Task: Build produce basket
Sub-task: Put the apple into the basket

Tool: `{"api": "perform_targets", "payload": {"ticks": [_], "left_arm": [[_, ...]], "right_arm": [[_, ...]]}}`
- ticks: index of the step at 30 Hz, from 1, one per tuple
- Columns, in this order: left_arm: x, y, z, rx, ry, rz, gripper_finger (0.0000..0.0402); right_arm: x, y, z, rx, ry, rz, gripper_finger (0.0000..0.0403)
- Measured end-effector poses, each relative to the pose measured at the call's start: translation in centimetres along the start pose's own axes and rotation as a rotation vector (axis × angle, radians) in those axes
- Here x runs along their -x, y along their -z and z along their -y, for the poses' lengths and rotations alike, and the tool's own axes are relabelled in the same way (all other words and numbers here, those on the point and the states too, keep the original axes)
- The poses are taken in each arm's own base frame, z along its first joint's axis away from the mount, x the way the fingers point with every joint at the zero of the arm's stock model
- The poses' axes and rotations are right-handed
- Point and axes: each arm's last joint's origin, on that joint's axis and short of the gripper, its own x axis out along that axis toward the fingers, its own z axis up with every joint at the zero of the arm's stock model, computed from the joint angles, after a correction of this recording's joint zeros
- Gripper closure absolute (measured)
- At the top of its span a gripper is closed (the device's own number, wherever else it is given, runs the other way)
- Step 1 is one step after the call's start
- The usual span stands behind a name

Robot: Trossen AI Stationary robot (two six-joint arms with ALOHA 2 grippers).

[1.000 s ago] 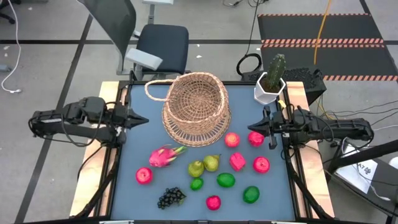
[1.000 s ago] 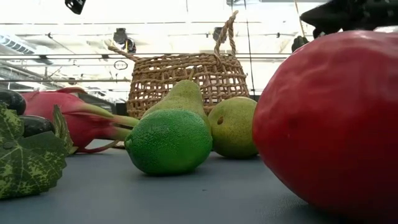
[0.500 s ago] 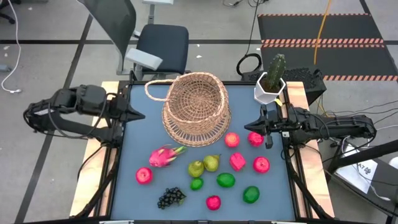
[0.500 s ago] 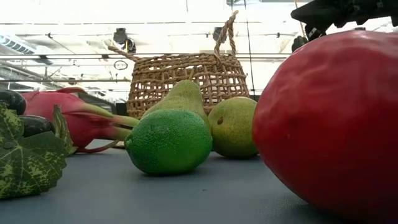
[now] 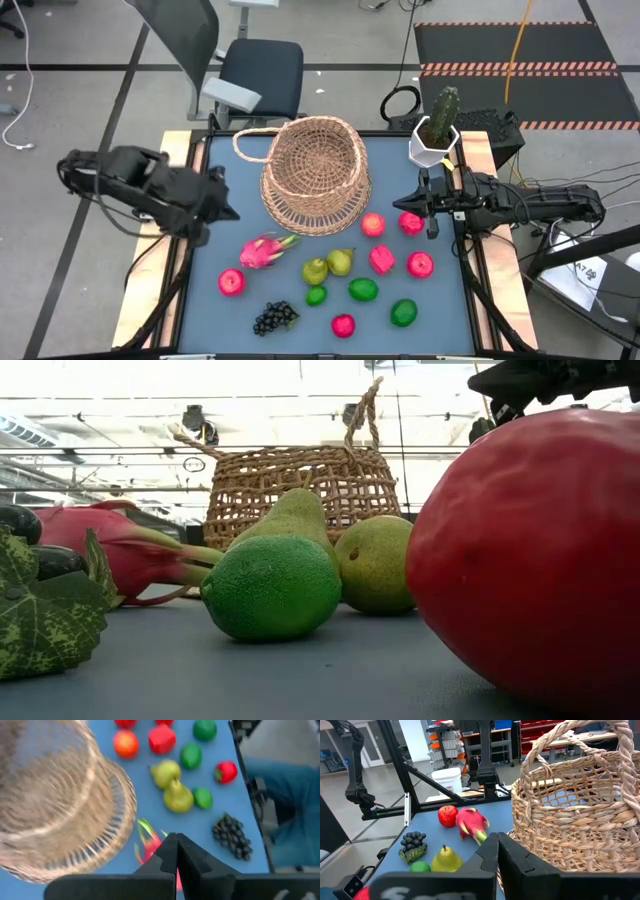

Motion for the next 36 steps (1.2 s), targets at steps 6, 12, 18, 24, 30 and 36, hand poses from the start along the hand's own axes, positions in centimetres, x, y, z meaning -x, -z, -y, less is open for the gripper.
{"api": "perform_targets", "payload": {"ticks": [6,12,18,24,30,36], "left_arm": [[-3.2,0.1,2.8,0.062,0.018,-0.187,0.0396],[-5.4,0.5,5.4,0.127,0.017,-0.29,0.0359],[-7.0,1.0,7.4,0.159,0.001,-0.362,0.0299],[-8.5,1.8,8.7,0.198,-0.061,-0.448,0.0226],[-10.1,2.9,9.6,0.211,-0.21,-0.554,0.011],[-11.7,3.7,10.2,0.236,-0.322,-0.642,0.0009]], "right_arm": [[0.0,0.0,0.0,0.017,0.0,0.001,0.0403],[0.0,0.0,0.0,0.022,0.0,0.001,0.0403],[0.0,0.0,0.0,0.022,0.0,0.001,0.0403],[0.0,0.0,0.0,0.022,0.0,0.001,0.0403],[0.0,0.0,0.0,0.022,0.0,0.001,0.0403],[0.0,0.0,0.0,0.022,0.0,0.001,0.0403]]}}
